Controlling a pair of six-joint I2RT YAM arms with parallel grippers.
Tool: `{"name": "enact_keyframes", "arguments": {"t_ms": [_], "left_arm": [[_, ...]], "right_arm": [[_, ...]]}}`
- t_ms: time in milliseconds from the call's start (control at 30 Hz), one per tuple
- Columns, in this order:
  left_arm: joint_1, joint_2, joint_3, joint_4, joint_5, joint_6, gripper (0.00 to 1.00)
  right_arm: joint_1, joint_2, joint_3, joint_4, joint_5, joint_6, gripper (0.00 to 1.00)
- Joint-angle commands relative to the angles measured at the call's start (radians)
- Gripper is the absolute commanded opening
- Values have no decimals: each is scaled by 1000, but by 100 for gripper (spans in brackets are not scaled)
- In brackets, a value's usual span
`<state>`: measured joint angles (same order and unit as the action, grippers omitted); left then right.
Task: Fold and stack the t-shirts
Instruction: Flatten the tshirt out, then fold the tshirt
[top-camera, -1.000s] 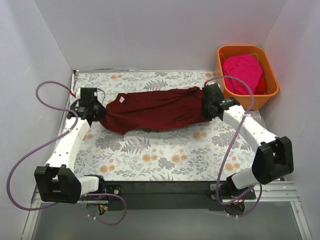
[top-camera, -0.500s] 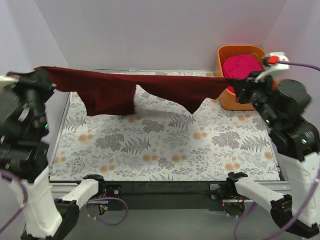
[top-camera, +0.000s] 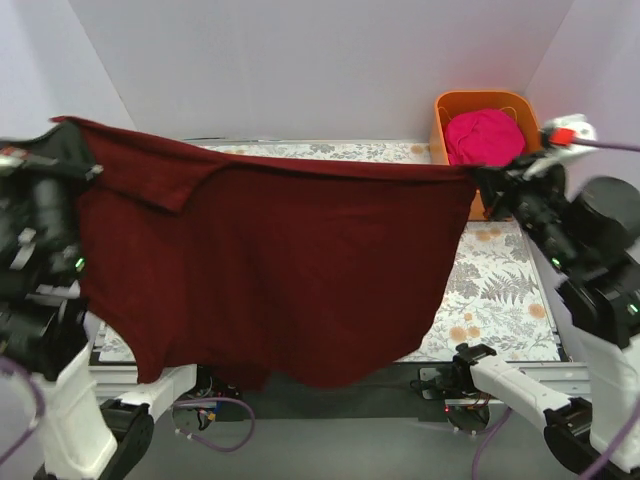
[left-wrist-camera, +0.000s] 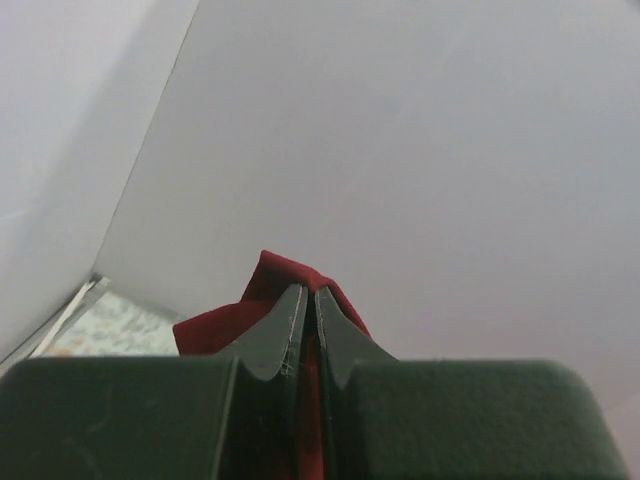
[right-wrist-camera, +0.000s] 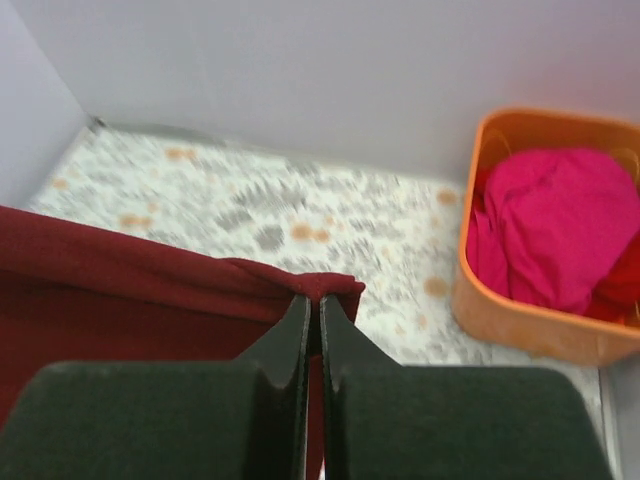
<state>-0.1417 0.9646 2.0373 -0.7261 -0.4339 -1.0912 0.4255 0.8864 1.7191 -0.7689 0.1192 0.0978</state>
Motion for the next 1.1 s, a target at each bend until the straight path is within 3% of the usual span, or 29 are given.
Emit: {"name": "enact_keyframes", "arguments": {"t_ms": [0, 167, 333, 467, 733, 867, 1067], "left_arm": [[1, 141, -176, 31, -20, 59, 0], [1, 285, -530, 174, 46, 51, 0], [20, 555, -631, 238, 119, 14, 0], [50, 791, -599, 243, 185, -29, 0], [83, 1135, -323, 154, 314, -67, 0], [91, 1163, -246, 82, 330, -78, 0], [99, 1068, -269, 22, 333, -82, 0]], "right_arm": [[-11, 110, -97, -15, 149, -52, 1], [-17, 189, -385, 244, 221, -93, 1], [-94, 367, -578, 489, 165, -95, 1], [-165, 544, -630, 638, 90, -78, 1], [-231, 893, -454, 706, -38, -95, 1], [-248, 936, -408, 698, -62, -96, 1], [-254, 882, -426, 680, -79, -96, 1]]}}
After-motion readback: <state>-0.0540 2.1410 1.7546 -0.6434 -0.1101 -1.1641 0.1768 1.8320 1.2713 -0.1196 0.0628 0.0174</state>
